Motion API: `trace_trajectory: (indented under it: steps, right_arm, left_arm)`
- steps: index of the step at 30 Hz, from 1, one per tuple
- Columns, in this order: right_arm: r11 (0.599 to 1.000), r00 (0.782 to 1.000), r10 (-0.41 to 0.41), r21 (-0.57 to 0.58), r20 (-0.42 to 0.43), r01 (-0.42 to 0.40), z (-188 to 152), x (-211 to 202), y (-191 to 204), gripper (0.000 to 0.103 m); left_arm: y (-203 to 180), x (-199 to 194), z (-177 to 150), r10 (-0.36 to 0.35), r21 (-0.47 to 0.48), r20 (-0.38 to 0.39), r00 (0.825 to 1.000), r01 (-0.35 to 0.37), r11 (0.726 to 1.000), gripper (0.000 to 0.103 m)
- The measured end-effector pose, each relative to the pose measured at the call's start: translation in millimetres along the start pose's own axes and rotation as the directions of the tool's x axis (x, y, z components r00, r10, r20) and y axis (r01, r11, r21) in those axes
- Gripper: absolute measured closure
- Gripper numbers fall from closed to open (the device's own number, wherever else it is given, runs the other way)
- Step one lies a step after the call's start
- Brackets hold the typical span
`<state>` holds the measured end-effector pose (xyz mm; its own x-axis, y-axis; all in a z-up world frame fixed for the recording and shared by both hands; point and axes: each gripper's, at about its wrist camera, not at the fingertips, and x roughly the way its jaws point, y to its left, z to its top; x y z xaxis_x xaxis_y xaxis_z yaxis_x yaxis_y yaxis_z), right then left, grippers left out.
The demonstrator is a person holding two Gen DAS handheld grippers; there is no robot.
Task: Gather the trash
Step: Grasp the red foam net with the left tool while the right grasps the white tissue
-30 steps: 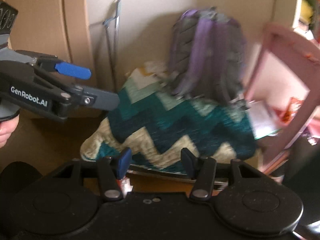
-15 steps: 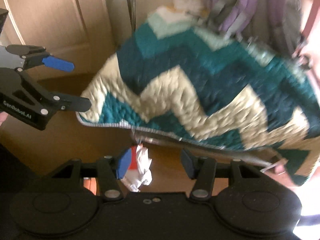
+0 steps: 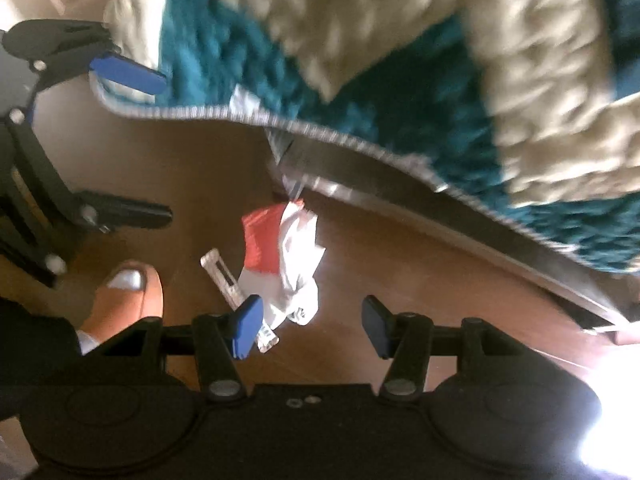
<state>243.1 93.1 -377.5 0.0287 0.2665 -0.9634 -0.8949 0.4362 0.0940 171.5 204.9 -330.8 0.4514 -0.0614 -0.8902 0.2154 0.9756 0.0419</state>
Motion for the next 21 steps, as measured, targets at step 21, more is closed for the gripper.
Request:
trace_trajectory:
  steps: [21]
  right_arm:
    - [0.993,0.981,0.064,-0.084,-0.182,-0.081,6.4,168.6,0.1,0.049]
  left_arm:
    - [24.6,186.3,-49.6,-0.083,-0.191,-0.255,0.963,0.034,0.981,0.003]
